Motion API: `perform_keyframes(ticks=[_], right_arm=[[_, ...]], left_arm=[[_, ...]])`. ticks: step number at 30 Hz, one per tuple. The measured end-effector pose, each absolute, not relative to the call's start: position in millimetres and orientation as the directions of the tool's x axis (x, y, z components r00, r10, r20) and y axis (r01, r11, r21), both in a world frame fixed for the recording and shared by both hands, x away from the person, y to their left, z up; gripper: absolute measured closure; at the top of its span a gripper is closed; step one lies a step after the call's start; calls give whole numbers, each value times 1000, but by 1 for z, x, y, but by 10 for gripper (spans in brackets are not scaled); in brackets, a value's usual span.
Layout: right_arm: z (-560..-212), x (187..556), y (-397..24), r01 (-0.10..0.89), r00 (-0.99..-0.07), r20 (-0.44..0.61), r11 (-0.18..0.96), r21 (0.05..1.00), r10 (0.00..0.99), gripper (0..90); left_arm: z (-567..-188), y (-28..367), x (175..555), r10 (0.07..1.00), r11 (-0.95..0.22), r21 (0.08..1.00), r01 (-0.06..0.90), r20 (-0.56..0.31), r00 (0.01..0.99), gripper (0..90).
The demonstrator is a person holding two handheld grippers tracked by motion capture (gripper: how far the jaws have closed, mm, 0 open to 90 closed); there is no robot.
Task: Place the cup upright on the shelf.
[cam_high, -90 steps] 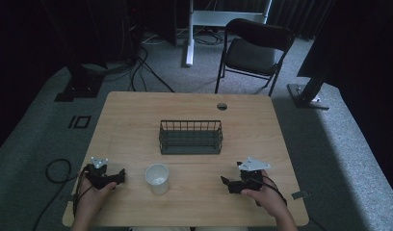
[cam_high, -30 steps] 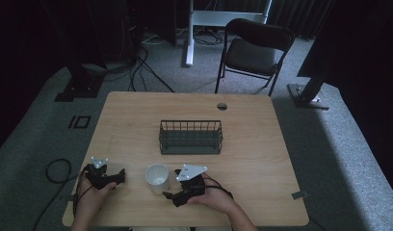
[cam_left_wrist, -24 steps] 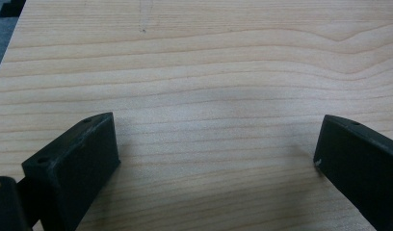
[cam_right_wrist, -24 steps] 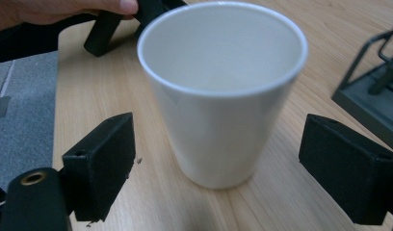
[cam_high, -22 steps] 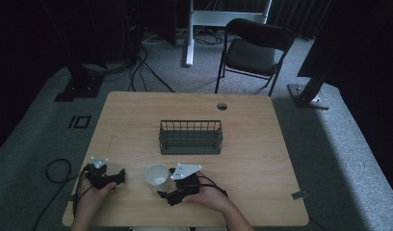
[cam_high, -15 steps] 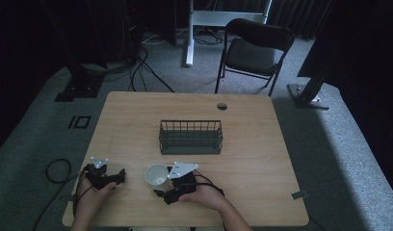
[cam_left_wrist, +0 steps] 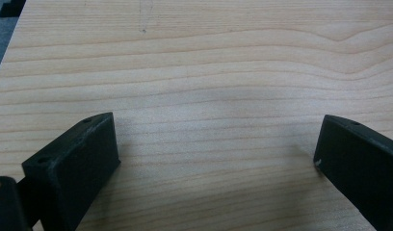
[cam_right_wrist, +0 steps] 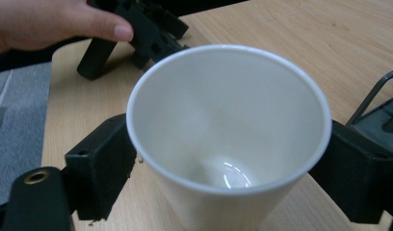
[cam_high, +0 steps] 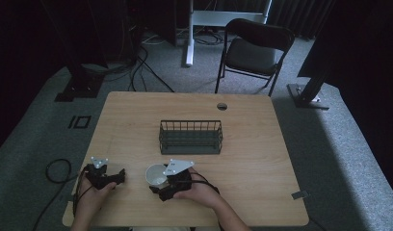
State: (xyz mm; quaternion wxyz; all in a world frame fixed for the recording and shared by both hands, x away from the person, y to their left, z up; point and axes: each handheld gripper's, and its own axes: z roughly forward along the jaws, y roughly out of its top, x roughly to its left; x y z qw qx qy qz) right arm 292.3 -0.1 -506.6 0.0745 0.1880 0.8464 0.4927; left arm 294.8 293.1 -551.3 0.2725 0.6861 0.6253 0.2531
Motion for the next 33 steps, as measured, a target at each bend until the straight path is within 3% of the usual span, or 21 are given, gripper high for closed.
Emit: perform_keyframes(ticks=[18,33], right_arm=[[-480,298,-6,248,-904,68,389,887,422,198],[-435,313,-20,219,-873,26,344,913,487,199]], left_arm=[[-551,293,295,996,-69,691,719,6,90,20],[-551,293,295,996,-68,691,719,5,89,20]])
